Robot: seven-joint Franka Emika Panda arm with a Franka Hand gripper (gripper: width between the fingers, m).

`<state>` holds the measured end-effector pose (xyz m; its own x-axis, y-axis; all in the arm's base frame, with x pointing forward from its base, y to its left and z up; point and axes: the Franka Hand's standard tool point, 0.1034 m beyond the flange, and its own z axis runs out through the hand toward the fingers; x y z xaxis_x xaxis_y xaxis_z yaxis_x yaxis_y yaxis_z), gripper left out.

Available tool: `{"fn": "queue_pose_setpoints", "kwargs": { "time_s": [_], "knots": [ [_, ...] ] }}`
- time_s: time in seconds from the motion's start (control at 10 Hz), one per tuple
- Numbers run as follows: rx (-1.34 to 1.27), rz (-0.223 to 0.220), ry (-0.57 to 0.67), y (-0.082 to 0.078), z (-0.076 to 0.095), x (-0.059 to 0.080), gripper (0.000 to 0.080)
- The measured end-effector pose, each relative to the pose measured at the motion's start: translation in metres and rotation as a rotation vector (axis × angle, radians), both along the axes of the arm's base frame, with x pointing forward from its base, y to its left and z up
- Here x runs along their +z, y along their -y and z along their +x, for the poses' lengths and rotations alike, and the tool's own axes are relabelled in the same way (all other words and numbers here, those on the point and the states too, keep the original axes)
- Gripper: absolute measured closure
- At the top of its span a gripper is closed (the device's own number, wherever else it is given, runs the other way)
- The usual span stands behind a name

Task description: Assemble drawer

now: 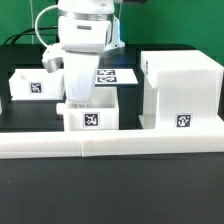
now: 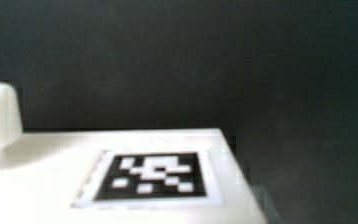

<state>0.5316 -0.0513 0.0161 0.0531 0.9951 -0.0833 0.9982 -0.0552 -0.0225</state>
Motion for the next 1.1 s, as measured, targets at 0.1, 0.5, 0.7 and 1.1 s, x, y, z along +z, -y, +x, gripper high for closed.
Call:
{"fn": "queue_pose_setpoints", "kwargs": {
  "time_s": [0.1,0.5,0.7,1.1],
  "knots": [
    [0.004,0.001,-0.001,-0.004,0.000,-0.001,0.0757],
    [-0.011,0.008,0.025,-0.012,0.007,0.001,0.0757],
    [0.011,0.007,0.020,-0.020,0.006,-0.004,0.0757],
    [0.065,-0.006,0.017,-0.029,0.012,-0.006,0.0757]
  ]
}}
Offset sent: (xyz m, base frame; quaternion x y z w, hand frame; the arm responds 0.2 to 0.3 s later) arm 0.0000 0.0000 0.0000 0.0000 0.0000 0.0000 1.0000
